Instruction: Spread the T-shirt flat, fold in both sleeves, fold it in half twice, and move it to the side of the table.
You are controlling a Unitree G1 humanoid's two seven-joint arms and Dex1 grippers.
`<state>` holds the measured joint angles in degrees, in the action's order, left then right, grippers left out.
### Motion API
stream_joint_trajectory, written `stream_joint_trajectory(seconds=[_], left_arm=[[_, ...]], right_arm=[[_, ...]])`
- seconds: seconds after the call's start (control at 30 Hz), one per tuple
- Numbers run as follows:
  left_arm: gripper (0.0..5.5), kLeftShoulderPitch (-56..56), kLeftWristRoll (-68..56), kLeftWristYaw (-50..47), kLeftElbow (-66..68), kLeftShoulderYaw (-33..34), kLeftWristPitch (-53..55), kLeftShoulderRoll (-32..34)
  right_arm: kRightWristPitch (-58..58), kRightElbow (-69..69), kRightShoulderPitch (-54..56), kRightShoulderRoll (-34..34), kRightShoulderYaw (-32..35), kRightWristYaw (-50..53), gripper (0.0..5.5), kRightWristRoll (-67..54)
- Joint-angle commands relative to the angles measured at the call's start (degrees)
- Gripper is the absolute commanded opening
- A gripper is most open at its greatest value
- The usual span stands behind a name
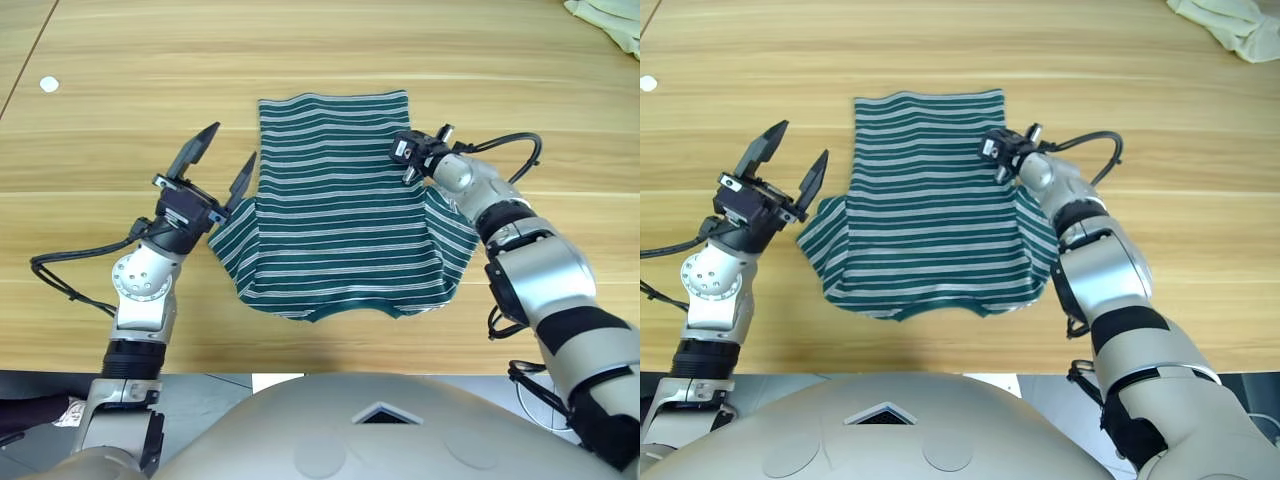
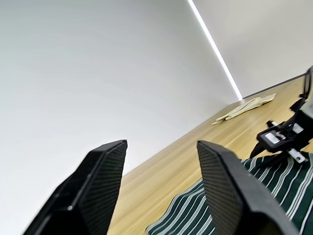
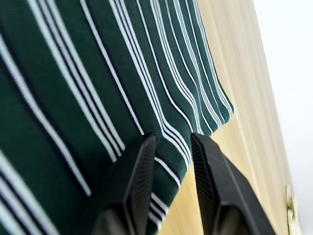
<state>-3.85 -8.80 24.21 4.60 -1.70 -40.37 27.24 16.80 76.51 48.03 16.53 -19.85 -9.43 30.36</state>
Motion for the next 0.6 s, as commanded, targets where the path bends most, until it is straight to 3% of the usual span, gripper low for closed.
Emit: stream_joint_trajectory(seconds=[0.03, 0.2, 0.4, 0.5, 0.6], left_arm=[[2.65, 0.9, 3.7, -0.9, 3.4, 1.4, 1.0, -0.1], [2.65, 0.6, 8.0, -1.0, 8.5, 1.8, -1.0, 0.6], [2.65, -2.7, 23.1, -5.4, 12.0, 4.3, -1.0, 8.0], [2.65, -8.2, 33.4, -8.5, 8.8, 7.5, 1.3, 14.7], [2.65, -12.4, 39.4, -6.9, 1.7, 6.7, 3.0, 18.1]], right_arm=[[-5.2, 1.9, 1.0, 1.0, 2.3, 1.2, 1.33, -1.5], [-4.3, 1.7, 1.7, 0.4, 3.6, 3.7, 1.33, -2.2], [20.0, -3.9, 0.9, 0.6, 15.0, 6.9, 1.33, -14.5], [31.6, -13.9, -4.9, 3.1, 20.3, 4.2, 1.33, -22.4], [32.6, -30.9, -13.4, 5.9, 22.8, 0.2, 1.33, -28.8]])
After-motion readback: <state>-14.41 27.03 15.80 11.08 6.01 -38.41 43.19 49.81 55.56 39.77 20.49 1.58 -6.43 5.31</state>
